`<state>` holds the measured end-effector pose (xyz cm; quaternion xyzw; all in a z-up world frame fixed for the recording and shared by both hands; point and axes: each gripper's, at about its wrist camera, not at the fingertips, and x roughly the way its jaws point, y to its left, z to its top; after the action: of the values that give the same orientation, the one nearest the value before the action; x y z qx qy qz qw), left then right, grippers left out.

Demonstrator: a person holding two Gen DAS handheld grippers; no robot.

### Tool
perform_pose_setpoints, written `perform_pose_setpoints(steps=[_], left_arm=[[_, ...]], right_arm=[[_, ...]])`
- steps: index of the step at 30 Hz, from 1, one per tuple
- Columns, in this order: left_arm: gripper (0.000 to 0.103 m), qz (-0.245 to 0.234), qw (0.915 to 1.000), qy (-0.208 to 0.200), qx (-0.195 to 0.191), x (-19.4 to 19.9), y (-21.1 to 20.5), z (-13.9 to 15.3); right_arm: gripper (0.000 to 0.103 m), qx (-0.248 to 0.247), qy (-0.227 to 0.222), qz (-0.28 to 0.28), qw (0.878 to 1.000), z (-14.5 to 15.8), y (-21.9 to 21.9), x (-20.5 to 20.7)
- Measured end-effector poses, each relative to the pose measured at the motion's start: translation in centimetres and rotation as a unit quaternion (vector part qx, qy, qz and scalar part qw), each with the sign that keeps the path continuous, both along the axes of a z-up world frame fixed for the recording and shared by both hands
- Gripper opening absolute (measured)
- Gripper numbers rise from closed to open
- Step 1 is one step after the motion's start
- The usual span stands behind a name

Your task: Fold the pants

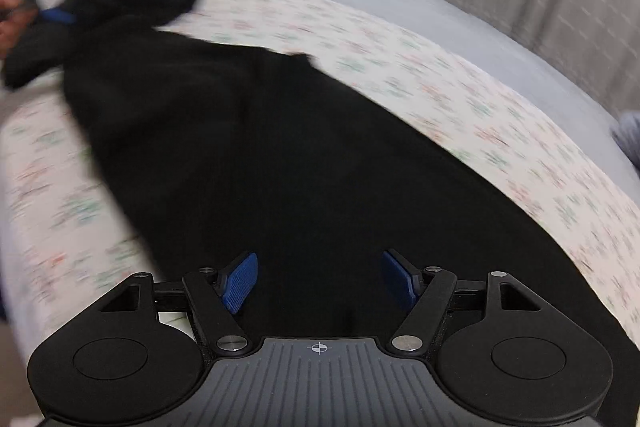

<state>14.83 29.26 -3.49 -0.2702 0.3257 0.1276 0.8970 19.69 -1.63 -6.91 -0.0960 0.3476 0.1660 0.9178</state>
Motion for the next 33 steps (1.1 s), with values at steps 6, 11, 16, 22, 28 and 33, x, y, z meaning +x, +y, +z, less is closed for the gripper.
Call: perform_pose_setpoints(steps=[6, 11, 16, 22, 28, 33], left_arm=[[0.084, -0.007, 0.999, 0.036, -0.025, -3.1, -2.0, -2.8], [0.083, 0.018, 0.9968, 0.061, -0.049, -1.2, -1.4, -7.1], [0.023, 0.036, 0.9966, 0.026, -0.069, 0.3, 0.2, -7.2], [0.018, 0.044, 0.9977, -0.026, -0.045, -0.2, -0.2, -5.4], [0.018, 0.062, 0.9978, -0.015, -0.016, -0.4, -0.4, -5.3], [0.019, 0.054, 0.9971, -0.021, 0.048, -0.5, -1.2, -4.3]], right_arm=[[0.061, -0.057, -0.065, 0.119, 0.989, -1.2, 9.1, -2.5], [0.031, -0.12, -0.102, 0.147, 0.976, -2.6, 14.1, -2.3], [0.002, -0.09, -0.079, 0.101, 0.988, -3.0, 13.7, -0.5], [0.002, -0.026, -0.084, 0.076, 0.993, -2.2, 11.3, -1.1], [0.01, -0.058, -0.075, 0.082, 0.992, -4.2, 13.1, -0.9], [0.031, 0.028, -0.037, 0.091, 0.995, -2.8, 10.8, -0.9]])
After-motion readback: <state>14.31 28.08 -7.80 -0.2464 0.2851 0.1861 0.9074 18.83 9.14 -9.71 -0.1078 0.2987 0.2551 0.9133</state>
